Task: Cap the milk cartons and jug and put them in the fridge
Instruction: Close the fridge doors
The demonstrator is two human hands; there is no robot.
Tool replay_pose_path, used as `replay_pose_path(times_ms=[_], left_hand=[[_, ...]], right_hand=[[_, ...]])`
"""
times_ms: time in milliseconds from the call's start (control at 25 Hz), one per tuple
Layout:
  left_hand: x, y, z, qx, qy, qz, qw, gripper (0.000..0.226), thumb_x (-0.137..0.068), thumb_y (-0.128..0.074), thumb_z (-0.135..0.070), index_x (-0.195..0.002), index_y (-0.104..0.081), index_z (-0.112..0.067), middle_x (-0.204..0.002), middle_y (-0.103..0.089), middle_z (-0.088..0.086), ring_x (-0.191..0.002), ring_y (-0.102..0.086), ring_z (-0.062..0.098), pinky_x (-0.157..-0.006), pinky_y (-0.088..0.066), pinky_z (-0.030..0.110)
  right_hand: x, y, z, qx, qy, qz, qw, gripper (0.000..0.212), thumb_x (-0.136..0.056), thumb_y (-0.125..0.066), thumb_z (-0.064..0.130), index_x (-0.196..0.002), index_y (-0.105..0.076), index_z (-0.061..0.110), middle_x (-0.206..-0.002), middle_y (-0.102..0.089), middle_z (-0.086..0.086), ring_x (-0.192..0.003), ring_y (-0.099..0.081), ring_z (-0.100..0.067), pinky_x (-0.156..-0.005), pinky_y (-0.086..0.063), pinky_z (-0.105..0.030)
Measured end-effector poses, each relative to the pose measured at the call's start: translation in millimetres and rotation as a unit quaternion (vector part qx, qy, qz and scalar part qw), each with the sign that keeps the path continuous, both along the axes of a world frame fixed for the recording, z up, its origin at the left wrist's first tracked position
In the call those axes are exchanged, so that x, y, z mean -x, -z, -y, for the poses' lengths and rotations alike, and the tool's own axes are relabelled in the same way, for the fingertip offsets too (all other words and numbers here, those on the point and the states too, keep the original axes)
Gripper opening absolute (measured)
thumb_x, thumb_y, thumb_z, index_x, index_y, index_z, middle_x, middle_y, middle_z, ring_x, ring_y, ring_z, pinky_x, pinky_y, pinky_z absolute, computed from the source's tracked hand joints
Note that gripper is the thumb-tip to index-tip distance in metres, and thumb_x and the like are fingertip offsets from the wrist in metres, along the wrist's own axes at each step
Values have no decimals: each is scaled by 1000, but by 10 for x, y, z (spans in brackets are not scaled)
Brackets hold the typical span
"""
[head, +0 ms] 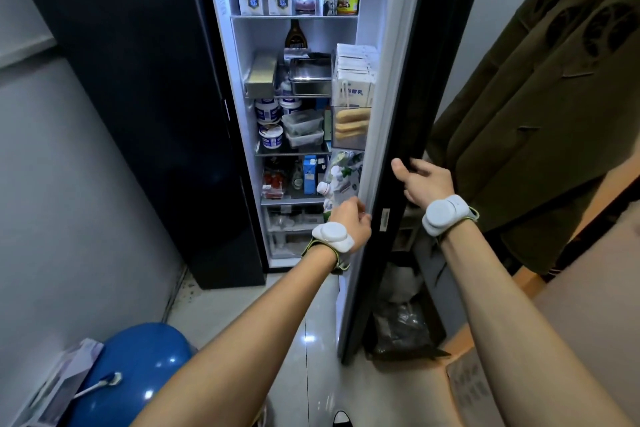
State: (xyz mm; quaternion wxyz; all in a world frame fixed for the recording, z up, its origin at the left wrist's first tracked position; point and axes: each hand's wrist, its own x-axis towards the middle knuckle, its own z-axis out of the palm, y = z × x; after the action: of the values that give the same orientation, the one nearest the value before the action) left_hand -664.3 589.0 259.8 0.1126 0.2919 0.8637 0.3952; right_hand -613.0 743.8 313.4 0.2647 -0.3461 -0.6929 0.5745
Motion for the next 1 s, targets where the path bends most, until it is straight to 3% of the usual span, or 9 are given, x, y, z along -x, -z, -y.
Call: replay_pose_path(times_ms=[160,200,280,320,400,520,640,720,1000], left_hand=[[118,21,11,1,-10,2,1000,15,-91,-56,-24,-101,-63,-15,-86,-71,7,-84,-67,25,-77,-57,39],[152,22,13,0,-12,1,1000,14,-91,-57,-23,-101,-64,-14,-84,-71,8,-83,-67,25,-77,-57,38],[229,21,46,0,-20,-3,1000,15,-91,-58,-23,-101,-65,-14,-84,-72,7,-85,-67,25,-78,-57,38],[280,17,68,2,-27,-4,1000,17,-90,-59,-25,-103,-66,-15,-86,-72,6,-88,-68,25,-80,-56,38],[388,51,96,4,-37,-1,999,27,-90,-60,-26,-114,-64,-15,-93,-73,5,-94,-68,25,-85,-55,37],[574,78,148,1,-73,12,997,41,-88,-62,-29,-125,-55,-13,-103,-71,7,-102,-65,28,-89,-53,41],[835,80,244,12,-110,8,994,47,-87,-63,-37,-125,-51,-12,-113,-67,11,-104,-65,32,-88,-54,44],[1040,91,309,16,-144,6,989,51,-88,-63,-39,-128,-50,-12,-120,-65,11,-108,-64,30,-91,-54,43],[1639,55,420,14,-222,8,975,49,-88,-60,-47,-122,-52,-12,-104,-69,9,-97,-66,28,-85,-56,41]], right_hand=[[139,-98,173,33,-74,-17,997,46,-71,-86,39,-110,-76,17,-50,-60,17,-46,-53,0,-61,-49,-21],[195,-126,234,43,-89,-22,995,42,-74,-85,34,-111,-76,16,-53,-63,15,-48,-57,1,-60,-51,-19],[319,-187,384,61,-116,-13,991,47,-75,-85,33,-117,-72,15,-83,-77,2,-78,-73,-6,-77,-60,-27],[401,-204,443,66,-128,-3,990,50,-75,-84,34,-120,-71,16,-98,-78,-4,-94,-73,-14,-86,-60,-32],[564,-227,541,80,-161,10,984,48,-80,-80,34,-123,-68,17,-110,-75,-7,-107,-70,-20,-86,-58,-32],[762,-279,658,92,-233,26,968,39,-87,-73,32,-124,-67,20,-114,-72,-4,-108,-68,-17,-89,-57,-31],[974,-275,709,85,-281,37,955,19,-91,-68,36,-103,-73,21,-109,-76,-3,-96,-72,-14,-83,-57,-27],[1196,-234,675,92,-285,38,953,20,-93,-65,38,-92,-73,19,-101,-79,-3,-87,-73,-12,-77,-54,-25],[1777,-56,457,114,-249,58,960,16,-95,-63,23,-104,-70,12,-99,-78,-6,-90,-75,-17,-85,-57,-33]])
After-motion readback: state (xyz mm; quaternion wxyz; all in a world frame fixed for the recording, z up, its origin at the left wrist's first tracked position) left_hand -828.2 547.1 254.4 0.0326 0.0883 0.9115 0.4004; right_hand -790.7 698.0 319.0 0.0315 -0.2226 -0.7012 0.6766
